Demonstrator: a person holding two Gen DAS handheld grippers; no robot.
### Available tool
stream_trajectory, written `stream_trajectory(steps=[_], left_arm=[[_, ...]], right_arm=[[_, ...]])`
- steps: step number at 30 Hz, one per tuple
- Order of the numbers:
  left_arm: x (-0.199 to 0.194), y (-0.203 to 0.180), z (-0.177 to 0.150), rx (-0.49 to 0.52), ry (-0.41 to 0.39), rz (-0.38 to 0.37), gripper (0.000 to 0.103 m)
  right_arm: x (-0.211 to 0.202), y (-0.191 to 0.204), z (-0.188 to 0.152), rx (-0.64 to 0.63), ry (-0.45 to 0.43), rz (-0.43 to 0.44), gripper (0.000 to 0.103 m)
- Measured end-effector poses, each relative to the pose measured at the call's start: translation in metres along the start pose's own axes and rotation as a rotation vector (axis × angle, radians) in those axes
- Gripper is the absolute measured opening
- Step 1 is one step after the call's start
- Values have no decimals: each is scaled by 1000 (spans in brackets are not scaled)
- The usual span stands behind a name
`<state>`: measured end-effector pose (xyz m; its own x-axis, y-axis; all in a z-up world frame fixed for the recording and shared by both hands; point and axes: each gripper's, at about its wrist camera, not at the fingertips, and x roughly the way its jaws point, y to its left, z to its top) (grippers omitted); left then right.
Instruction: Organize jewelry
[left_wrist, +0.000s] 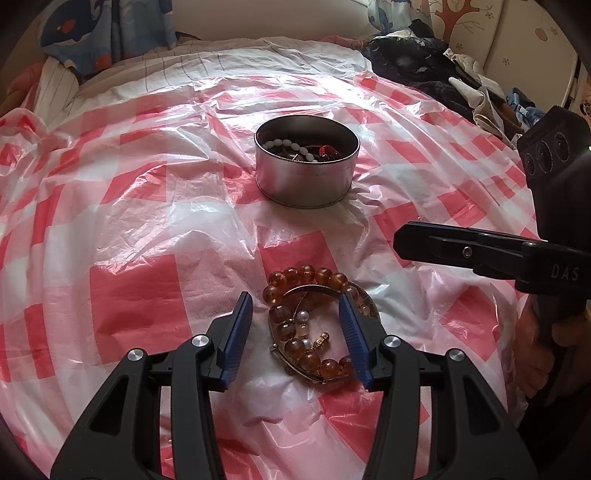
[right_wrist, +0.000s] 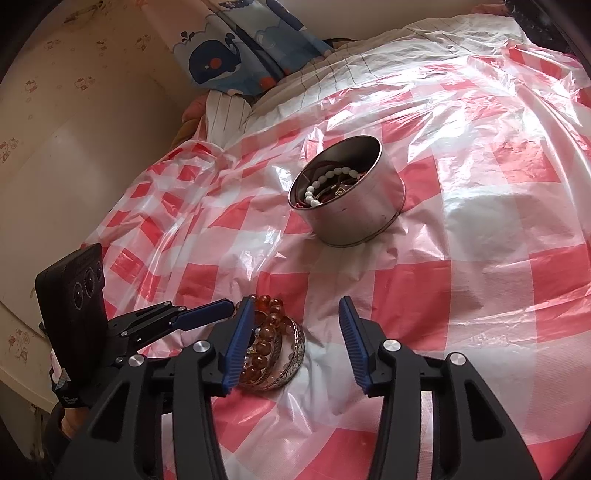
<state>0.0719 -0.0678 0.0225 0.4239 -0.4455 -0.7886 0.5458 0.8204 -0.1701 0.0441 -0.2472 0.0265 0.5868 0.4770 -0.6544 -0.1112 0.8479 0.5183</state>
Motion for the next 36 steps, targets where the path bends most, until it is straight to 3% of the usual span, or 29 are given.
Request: stream_trajectory(steps=[6, 7, 9, 12, 18, 23, 25, 27, 30, 32, 33, 36], left_arm=[[3, 6, 3, -32, -14, -13, 42], [4, 6, 3, -30, -15, -8, 37], [4, 6, 3, -18, -13, 14, 10], [-4, 10, 5, -30, -43, 8, 0], [-26, 31, 10, -96, -109, 11, 0], [-20, 36, 11, -134, -86, -53, 1], [-12, 29, 10, -110, -60, -56, 7], [-4, 21, 8, -92, -42, -59, 25], [7, 13, 6, -81, -28, -40, 37], [12, 9, 4, -67, -20, -14, 34], [14, 9, 3, -67, -15, -22, 12], [5, 14, 5, -93, -51, -38, 10]], right_arm=[[0, 0, 0, 2, -1, -4, 48], [0, -1, 0, 1, -1, -3, 48], [0, -1, 0, 1, -1, -3, 48], [0, -1, 0, 1, 6, -8, 48], [6, 4, -3, -36, 42, -18, 48], [8, 6, -4, -57, 49, -42, 48], [7, 5, -4, -50, 48, -44, 48], [7, 4, -4, -50, 49, -43, 48], [8, 5, -4, -54, 51, -40, 48], [9, 5, -4, -54, 55, -40, 48], [10, 5, -4, -55, 60, -41, 48], [12, 6, -5, -61, 72, -42, 48]])
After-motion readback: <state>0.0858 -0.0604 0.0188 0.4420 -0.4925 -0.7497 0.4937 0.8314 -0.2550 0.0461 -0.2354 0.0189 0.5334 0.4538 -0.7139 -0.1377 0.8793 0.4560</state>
